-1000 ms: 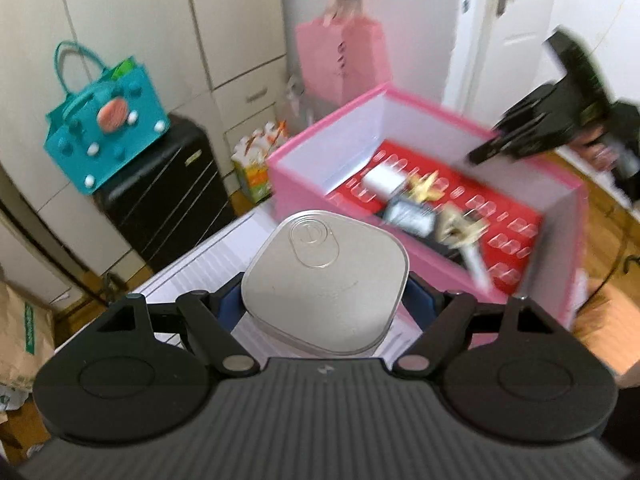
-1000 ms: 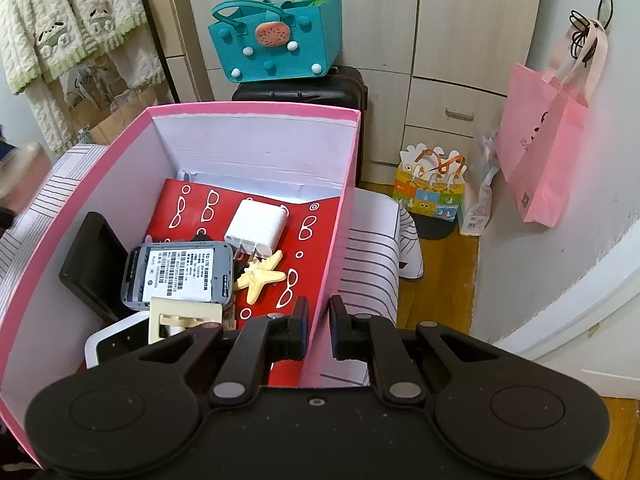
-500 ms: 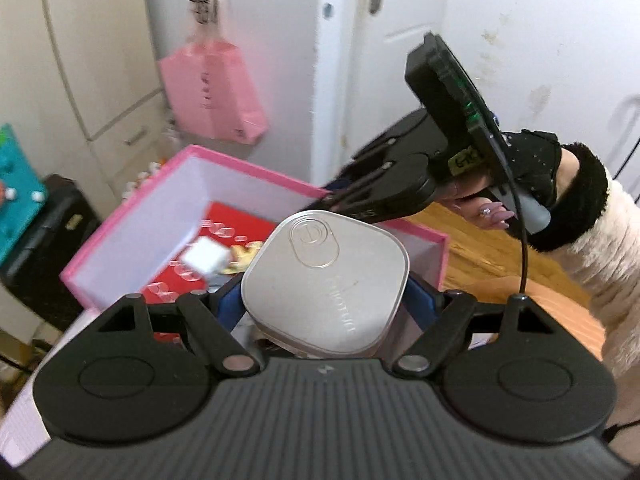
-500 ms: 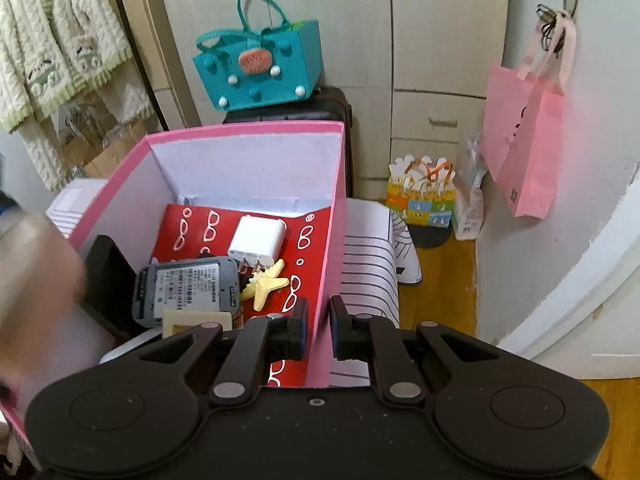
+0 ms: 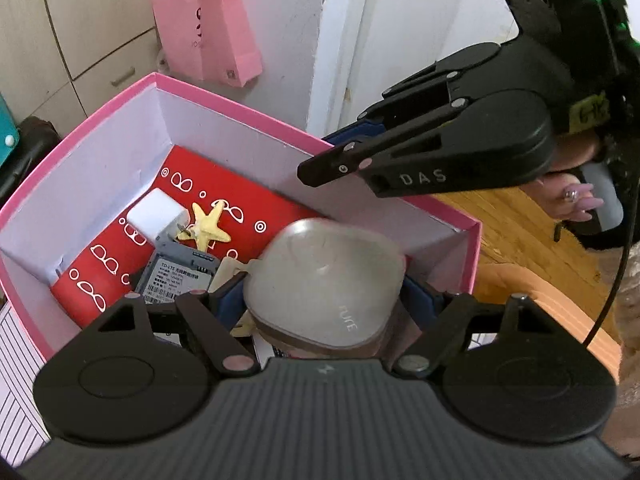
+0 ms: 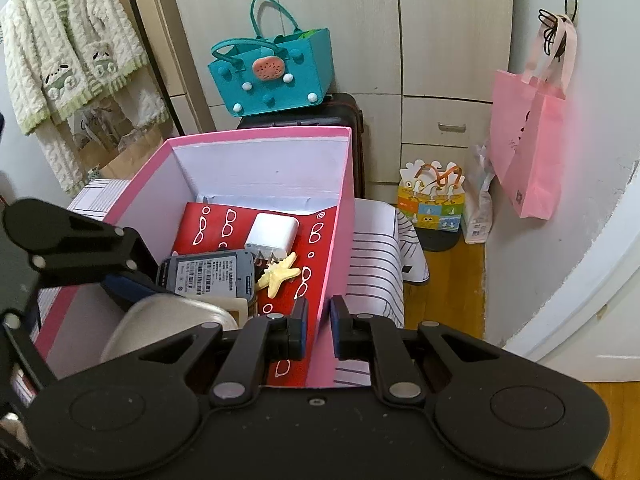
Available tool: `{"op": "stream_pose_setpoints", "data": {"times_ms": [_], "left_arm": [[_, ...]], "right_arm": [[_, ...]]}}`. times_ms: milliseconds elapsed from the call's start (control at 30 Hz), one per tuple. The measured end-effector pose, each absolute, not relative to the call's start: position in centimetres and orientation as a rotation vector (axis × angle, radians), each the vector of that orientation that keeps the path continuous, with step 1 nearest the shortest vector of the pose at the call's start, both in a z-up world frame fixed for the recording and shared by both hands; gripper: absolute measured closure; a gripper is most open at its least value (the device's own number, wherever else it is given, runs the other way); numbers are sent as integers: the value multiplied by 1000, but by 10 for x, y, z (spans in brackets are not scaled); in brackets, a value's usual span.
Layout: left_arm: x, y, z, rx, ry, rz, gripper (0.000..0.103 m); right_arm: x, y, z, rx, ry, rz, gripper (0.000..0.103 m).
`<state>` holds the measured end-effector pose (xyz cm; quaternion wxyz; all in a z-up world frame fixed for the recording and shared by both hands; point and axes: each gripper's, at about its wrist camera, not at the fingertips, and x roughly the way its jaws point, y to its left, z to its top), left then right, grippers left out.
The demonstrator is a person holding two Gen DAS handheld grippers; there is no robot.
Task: Organize rigid objects
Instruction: 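Carry the beige rounded device into the pink box and release it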
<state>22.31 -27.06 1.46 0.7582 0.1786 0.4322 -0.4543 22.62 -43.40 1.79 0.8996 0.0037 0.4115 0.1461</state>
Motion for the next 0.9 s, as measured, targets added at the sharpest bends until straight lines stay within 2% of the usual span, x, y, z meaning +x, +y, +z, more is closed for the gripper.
{"op": "stream_pose_setpoints", "data": {"times_ms": [267,533,600,900], "left_arm": [[184,-239,39,451,746,-943,21],[165,-192,54,351,753,-776,15],[161,-182,58,324,752,-723,9],[138,-146,57,239,700,-638,9]], "right_arm": [[223,-431,20,-17,839,303,85],[205,-426,45,-65,739,307,85],[198,-423,49,-68,717,320,85],[167,-394,49,-80,657,391,85]]}}
